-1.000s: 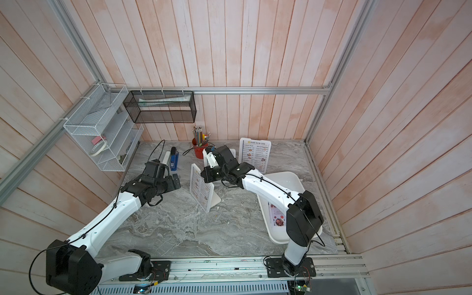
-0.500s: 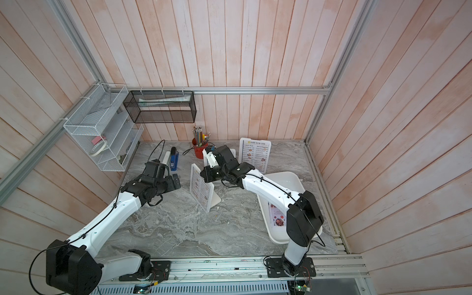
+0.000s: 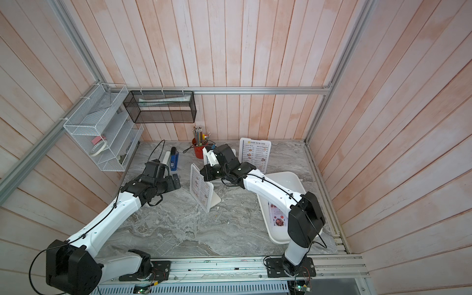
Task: Replace the menus in the menu holders
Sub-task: Take out the menu from the menu holder, then place the menu at the center of the board.
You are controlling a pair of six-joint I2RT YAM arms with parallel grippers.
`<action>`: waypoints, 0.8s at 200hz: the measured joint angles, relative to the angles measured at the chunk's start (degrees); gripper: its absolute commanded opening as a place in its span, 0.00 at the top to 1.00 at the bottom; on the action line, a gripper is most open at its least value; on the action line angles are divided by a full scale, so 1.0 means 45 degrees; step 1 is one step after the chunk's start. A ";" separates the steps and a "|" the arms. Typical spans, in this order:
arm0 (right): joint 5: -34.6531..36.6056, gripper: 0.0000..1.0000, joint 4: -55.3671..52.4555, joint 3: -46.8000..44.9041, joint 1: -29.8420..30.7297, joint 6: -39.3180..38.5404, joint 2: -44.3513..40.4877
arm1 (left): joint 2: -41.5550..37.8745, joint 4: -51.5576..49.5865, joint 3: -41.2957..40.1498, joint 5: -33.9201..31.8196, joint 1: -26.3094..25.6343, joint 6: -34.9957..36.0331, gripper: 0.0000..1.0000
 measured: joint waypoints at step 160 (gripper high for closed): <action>-0.0248 1.00 -0.1870 0.2084 -0.2215 -0.1326 -0.3065 | -0.0175 -0.0335 0.0908 -0.0515 0.0160 0.0058 0.00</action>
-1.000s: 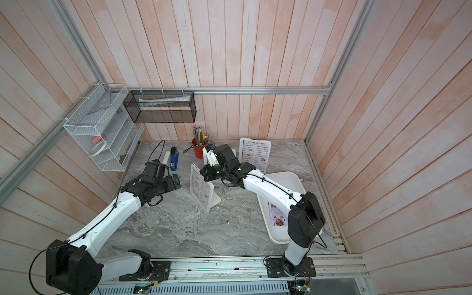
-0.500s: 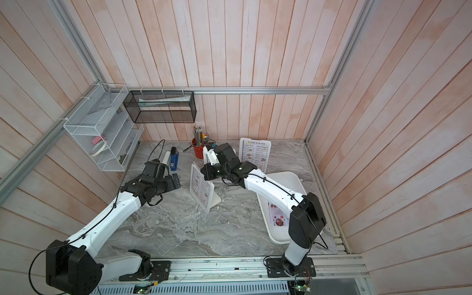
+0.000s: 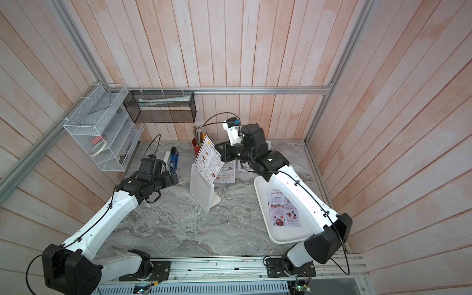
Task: Replace the menus in the menu holders
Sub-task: Place the menu at the center of the board.
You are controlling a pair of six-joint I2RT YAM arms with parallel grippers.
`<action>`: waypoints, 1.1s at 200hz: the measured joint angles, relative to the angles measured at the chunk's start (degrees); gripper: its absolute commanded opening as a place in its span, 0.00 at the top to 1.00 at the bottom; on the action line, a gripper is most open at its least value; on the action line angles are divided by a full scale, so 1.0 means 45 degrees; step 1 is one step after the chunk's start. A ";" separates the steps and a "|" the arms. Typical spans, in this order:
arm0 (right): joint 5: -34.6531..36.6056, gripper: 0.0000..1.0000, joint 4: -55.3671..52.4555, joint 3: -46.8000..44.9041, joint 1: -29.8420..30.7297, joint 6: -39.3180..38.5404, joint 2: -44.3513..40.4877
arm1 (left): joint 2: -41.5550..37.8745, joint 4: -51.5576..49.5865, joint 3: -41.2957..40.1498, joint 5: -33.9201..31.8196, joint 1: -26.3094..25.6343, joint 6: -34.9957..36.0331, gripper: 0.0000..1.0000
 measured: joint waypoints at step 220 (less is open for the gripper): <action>-0.2973 1.00 -0.2526 -0.7349 -0.0544 -0.0821 -0.4119 | 0.0665 -0.0097 0.1209 -0.0476 0.0131 0.0481 0.00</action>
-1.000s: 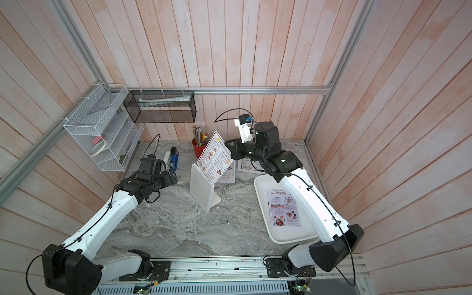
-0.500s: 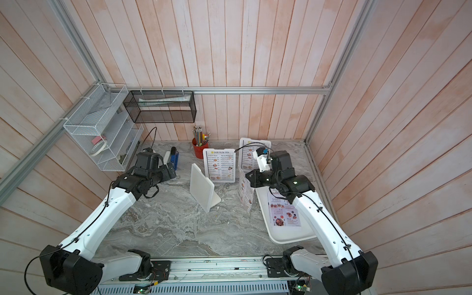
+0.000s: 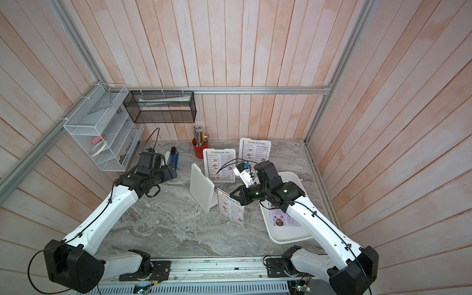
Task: Replace the menus in the menu holders
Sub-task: Place the menu at the center of the board.
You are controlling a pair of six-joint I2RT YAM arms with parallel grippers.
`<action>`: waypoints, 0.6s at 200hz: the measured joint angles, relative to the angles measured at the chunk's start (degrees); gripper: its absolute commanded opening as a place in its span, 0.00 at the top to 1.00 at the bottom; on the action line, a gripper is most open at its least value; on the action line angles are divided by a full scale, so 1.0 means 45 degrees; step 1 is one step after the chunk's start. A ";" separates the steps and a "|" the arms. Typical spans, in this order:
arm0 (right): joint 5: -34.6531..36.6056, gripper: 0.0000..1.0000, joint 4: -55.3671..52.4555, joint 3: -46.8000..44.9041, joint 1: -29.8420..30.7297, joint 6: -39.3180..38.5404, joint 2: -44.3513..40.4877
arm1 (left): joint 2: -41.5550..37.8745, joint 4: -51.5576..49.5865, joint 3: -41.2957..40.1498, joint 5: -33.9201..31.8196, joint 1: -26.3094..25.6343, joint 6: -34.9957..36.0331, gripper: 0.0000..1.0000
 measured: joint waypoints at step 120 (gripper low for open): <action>0.3050 0.62 0.1593 0.1583 -0.1870 -0.3823 0.5731 | 0.0194 0.0107 -0.0437 0.0204 -0.0160 0.0000 0.00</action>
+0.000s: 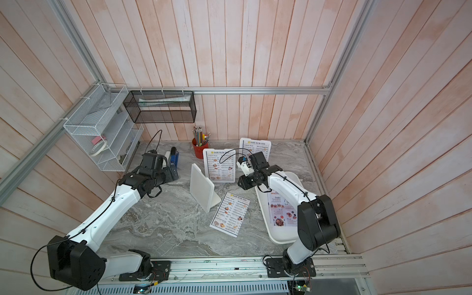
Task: Replace the menus in the menu holders
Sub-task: Place the menu at the center of the board, then pick up the menu from the storage box.
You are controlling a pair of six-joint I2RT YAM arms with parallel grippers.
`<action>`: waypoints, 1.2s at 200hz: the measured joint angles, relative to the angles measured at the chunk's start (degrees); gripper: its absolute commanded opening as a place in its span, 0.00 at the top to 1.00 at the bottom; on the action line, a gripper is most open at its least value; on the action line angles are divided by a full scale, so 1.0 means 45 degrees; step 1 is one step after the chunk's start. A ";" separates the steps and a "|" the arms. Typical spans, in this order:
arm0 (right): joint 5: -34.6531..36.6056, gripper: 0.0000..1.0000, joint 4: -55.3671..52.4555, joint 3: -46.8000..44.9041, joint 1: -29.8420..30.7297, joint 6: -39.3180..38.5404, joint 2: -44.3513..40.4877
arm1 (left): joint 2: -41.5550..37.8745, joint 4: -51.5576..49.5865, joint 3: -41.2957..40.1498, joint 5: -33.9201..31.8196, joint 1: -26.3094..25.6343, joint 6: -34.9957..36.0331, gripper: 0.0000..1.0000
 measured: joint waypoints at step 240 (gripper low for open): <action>0.2254 0.24 0.3623 -0.6878 -0.8378 0.5042 -0.2123 | 0.5561 0.2880 0.3143 0.2103 -1.0914 -0.2837 0.03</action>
